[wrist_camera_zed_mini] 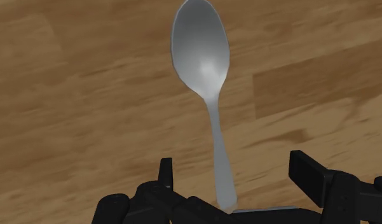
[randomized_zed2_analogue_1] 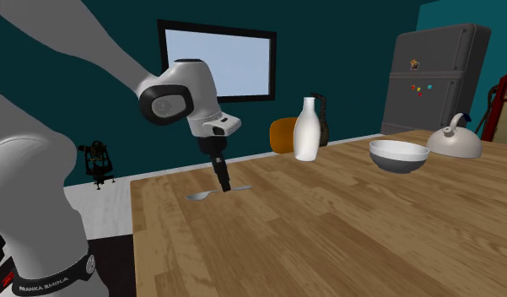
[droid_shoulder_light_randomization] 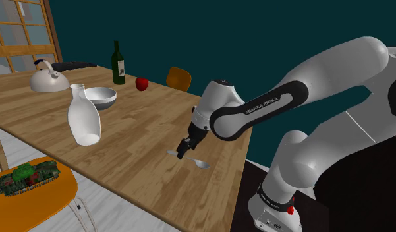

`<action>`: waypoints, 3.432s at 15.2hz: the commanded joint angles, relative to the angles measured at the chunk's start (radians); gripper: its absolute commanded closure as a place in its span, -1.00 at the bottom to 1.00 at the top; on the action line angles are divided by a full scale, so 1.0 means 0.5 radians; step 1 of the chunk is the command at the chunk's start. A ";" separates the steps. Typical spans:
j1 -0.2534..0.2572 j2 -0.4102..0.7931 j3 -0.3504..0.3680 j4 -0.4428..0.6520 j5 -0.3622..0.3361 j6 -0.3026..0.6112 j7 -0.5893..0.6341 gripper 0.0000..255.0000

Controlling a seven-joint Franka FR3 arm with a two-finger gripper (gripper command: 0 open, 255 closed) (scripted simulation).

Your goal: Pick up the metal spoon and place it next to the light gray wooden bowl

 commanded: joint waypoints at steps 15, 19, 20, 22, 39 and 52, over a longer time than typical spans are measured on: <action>0.008 0.125 0.014 -0.021 0.021 0.150 -0.011 1.00; 0.008 0.125 0.014 -0.021 0.021 0.150 -0.011 1.00; 0.008 0.125 0.014 -0.021 0.021 0.150 -0.011 1.00; 0.005 0.095 0.012 -0.012 0.014 0.110 -0.006 1.00; -0.045 -0.271 -0.044 0.245 -0.092 -0.510 0.058 1.00; -0.094 -0.299 -0.099 0.554 -0.167 -0.848 0.069 1.00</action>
